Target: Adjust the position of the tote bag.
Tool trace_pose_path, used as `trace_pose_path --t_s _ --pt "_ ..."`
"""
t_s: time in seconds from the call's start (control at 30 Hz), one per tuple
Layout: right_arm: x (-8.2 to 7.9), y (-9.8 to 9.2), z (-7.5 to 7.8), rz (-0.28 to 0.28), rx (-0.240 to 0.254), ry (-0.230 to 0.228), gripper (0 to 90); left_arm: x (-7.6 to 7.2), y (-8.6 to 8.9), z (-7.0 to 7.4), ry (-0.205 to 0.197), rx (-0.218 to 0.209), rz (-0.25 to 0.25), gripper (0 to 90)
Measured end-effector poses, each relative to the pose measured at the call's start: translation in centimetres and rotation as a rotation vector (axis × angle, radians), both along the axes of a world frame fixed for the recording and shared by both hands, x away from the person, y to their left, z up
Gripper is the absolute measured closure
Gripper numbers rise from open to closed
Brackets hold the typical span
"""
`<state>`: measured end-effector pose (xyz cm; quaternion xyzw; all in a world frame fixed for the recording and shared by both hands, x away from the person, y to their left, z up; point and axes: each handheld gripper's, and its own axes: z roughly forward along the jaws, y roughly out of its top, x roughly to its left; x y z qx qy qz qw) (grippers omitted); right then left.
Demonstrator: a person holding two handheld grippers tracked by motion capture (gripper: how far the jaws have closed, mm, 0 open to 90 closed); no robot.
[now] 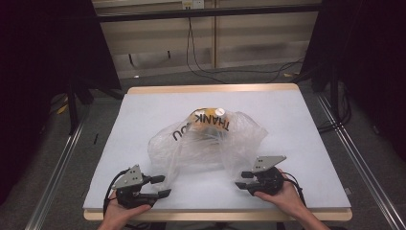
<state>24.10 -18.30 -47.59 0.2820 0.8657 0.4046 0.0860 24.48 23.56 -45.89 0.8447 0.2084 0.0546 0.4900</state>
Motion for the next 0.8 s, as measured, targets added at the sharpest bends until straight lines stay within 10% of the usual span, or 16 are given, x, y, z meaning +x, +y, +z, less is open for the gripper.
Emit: trace_pose_path --t_s 0.4,0.8 --pt "0.21 0.01 -0.62 -0.028 -0.044 0.002 71.1 0.14 0.18 0.03 0.013 0.017 -0.038 82.4" --pt "-0.03 -0.14 -0.15 -0.006 -0.034 -0.001 89.0 0.1 0.56 0.36 0.031 -0.03 -0.048 88.4"
